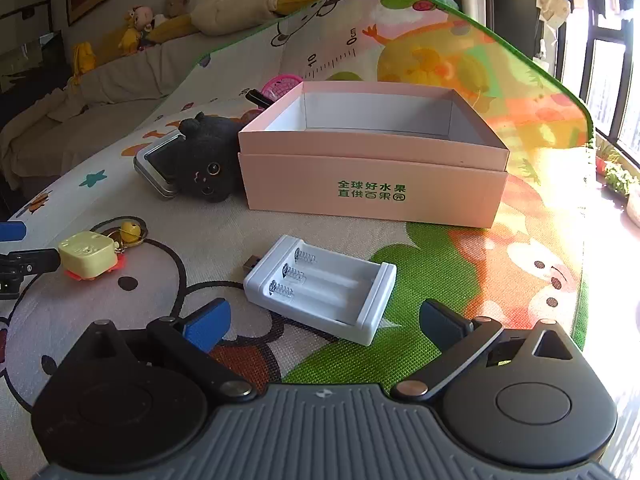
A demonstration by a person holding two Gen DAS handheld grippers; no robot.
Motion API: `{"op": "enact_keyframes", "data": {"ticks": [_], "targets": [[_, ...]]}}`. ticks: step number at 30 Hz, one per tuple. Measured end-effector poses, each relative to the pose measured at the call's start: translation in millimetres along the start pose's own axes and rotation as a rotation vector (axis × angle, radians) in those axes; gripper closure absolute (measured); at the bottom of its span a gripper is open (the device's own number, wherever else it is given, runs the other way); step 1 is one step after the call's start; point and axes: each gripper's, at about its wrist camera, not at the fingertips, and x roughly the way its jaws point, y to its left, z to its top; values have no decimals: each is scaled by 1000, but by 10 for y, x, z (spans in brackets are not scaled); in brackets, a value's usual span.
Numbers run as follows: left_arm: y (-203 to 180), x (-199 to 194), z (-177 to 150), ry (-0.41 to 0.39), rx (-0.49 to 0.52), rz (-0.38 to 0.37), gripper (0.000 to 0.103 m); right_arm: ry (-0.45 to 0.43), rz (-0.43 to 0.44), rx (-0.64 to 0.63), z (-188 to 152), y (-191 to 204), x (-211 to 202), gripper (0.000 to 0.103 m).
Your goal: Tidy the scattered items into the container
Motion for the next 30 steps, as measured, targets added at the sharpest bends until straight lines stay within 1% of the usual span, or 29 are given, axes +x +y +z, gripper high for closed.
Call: {"op": "enact_keyframes", "data": {"ticks": [1, 5, 8, 12, 15, 20, 26, 30], "targets": [[-26, -39, 5, -12, 4, -21, 7, 4, -2, -3, 3, 6, 6, 2], [-198, -160, 5, -45, 47, -79, 6, 1, -10, -6, 1, 11, -6, 2], [-271, -175, -22, -38, 44, -115, 5, 2, -25, -3, -10, -2, -26, 2], [-372, -167, -84, -21, 46, -146, 4, 13, -22, 5, -28, -34, -41, 1], [-415, -156, -100, -18, 43, -147, 2, 30, -23, 10, -17, -37, -11, 0], [-450, -164, -106, -31, 35, -122, 2, 28, -22, 13, -22, -42, -16, 0], [-465, -177, -143, -28, 19, -100, 1, 24, -21, 21, -21, -52, -21, 0], [-475, -203, -150, -35, -5, -80, 0, 18, -28, 39, -24, -72, -31, 0]]}}
